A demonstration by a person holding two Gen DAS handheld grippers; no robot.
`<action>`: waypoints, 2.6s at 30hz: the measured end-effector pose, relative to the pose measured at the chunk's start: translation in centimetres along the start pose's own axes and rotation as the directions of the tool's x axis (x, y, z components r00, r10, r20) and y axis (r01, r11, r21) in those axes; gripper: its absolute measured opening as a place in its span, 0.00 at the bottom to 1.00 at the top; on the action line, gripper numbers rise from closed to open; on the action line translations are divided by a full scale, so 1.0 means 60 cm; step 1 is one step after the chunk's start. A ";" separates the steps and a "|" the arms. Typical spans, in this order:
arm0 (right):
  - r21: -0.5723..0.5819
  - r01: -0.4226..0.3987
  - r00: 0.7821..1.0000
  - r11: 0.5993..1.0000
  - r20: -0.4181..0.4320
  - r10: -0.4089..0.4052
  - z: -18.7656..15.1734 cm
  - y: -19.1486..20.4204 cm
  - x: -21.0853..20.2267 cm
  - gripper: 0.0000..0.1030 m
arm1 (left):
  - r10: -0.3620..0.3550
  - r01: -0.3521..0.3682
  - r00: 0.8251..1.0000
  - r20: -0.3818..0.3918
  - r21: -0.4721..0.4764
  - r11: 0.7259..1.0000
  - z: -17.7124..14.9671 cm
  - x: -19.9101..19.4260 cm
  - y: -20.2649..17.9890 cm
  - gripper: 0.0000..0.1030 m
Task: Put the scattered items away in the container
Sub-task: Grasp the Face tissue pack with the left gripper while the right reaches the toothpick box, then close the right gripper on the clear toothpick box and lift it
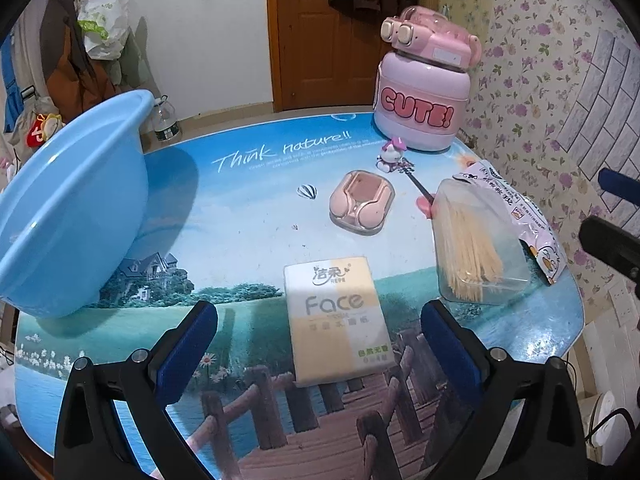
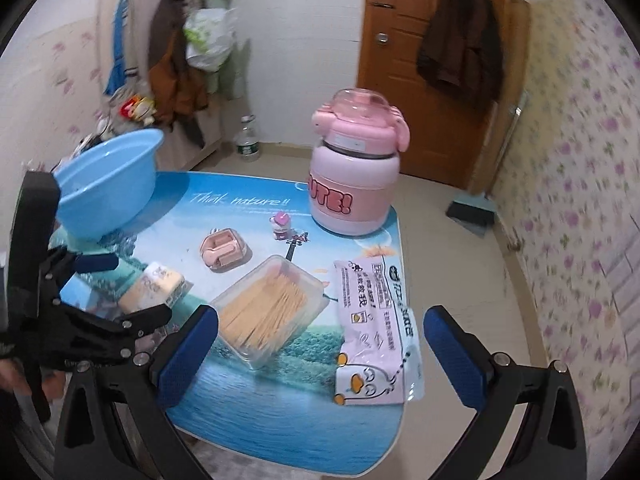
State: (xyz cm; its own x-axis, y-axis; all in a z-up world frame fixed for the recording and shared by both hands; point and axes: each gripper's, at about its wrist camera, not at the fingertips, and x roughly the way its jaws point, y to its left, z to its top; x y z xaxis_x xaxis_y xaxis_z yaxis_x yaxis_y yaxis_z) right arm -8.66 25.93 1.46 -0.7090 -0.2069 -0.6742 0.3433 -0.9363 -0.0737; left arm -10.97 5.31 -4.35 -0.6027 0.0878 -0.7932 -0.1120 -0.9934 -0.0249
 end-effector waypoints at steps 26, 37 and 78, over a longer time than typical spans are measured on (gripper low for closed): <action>-0.242 -0.240 0.969 0.940 -0.118 0.217 0.015 0.038 0.100 1.00 | -0.006 0.006 1.000 -0.011 0.011 1.000 0.001 0.019 0.031 0.43; -0.379 -0.356 0.933 0.854 -0.205 0.297 0.023 0.042 0.144 1.00 | -0.013 0.013 1.000 -0.014 0.011 1.000 0.004 0.022 0.035 0.43; -0.285 -0.451 0.878 0.846 -0.312 0.363 0.010 0.062 0.211 0.90 | -0.027 0.027 1.000 -0.007 -0.002 1.000 -0.002 0.006 0.053 0.43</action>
State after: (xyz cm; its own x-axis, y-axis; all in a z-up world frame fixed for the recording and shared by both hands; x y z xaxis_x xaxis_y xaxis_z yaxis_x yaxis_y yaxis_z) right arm -16.73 19.65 -6.91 -0.3058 -0.4334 -0.8477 0.7855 -0.6181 0.0326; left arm -11.46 2.20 -4.77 -0.5941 0.1143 -0.7963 -0.1268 -0.9908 -0.0476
